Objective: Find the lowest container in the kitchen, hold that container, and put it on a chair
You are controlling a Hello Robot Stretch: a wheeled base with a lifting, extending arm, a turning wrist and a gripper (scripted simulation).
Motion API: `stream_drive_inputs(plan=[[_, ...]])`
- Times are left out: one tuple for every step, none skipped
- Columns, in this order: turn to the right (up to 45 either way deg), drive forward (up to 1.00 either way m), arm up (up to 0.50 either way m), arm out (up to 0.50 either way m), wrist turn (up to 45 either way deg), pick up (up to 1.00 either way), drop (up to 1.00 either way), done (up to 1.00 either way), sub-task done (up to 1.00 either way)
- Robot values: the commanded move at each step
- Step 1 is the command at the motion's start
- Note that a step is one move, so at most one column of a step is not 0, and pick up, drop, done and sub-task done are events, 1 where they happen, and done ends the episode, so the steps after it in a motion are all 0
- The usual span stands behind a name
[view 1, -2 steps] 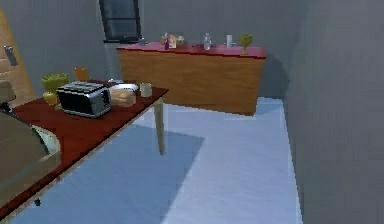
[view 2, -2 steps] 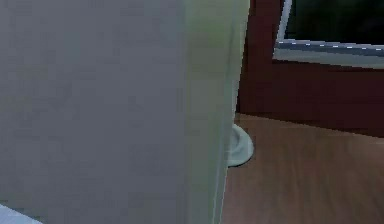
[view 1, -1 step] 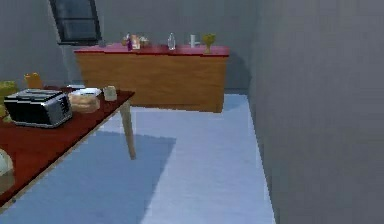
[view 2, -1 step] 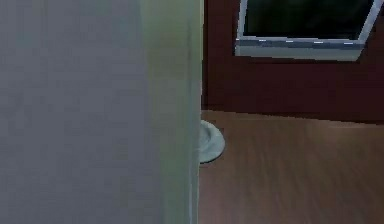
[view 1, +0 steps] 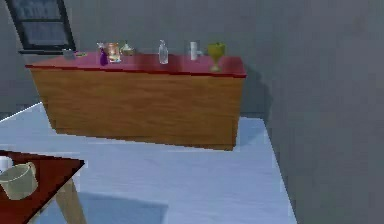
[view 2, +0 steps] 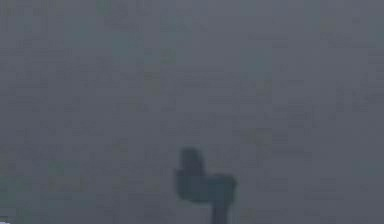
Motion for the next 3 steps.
stream_drive_inputs(plan=[[0.0, 0.95, 0.00, 0.00, 0.0, 0.00, 0.00, 0.00, 0.00], [30.0, 0.00, 0.00, 0.00, 0.0, 0.00, 0.00, 0.00, 0.00], [0.0, 0.05, 0.00, 0.00, 0.0, 0.00, 0.00, 0.00, 0.00]])
